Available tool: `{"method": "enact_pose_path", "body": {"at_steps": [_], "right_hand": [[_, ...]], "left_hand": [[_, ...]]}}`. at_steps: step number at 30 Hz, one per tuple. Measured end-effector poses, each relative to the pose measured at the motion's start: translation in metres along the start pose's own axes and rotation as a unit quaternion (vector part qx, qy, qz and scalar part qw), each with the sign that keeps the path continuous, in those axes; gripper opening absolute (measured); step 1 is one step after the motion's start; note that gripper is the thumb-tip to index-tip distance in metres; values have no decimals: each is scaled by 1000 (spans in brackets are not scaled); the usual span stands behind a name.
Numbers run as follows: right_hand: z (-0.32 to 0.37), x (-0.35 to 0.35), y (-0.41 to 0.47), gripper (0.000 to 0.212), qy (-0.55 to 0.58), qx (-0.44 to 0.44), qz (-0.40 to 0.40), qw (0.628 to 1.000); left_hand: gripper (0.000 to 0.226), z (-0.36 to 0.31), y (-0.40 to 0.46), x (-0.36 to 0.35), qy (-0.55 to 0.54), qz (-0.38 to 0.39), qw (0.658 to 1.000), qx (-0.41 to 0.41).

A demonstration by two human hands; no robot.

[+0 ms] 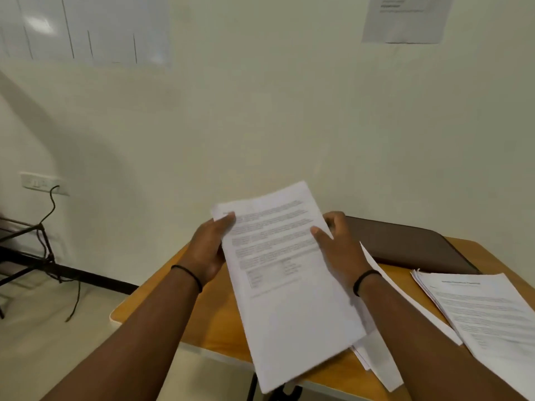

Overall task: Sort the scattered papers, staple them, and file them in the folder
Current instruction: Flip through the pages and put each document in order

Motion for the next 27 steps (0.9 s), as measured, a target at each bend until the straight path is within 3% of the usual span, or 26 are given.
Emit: {"method": "enact_pose_path", "body": {"at_steps": [2, 5, 9, 12, 18, 23, 27], "right_hand": [[-24, -1, -7, 29, -116, -11, 15, 993], [-37, -10, -19, 55, -329, 73, 20, 941], [-9, -52, -60, 48, -269, 103, 73, 955], [10, -83, -90, 55, -299, 168, 110, 933], [5, -95, -95, 45, -296, 208, 75, 929], [2, -105, -107, 20, -296, 241, 34, 924], [-4, -100, -104, 16, -260, 193, -1, 946]], "left_hand": [[35, 36, -2, 3, -37, -14, 997, 71], [34, 70, -10, 3, -104, -39, 984, 136], [44, 88, -8, 0, -154, -43, 976, 145], [61, 94, -4, -2, -166, -21, 971, 168], [91, 100, 7, 2, -195, 5, 961, 194], [96, 104, 11, 5, -232, 44, 947, 216], [93, 103, 9, 0, -246, 70, 943, 212]]}}
Point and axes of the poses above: each hand's wrist, its own y-axis towards the middle knuckle, its own x-axis out of the back of the hand, z = x × y, the point moved 5 cm from there along y, towards the middle knuckle, and after that the axes turned 15 degrees about -z, right-handed, at the moved point
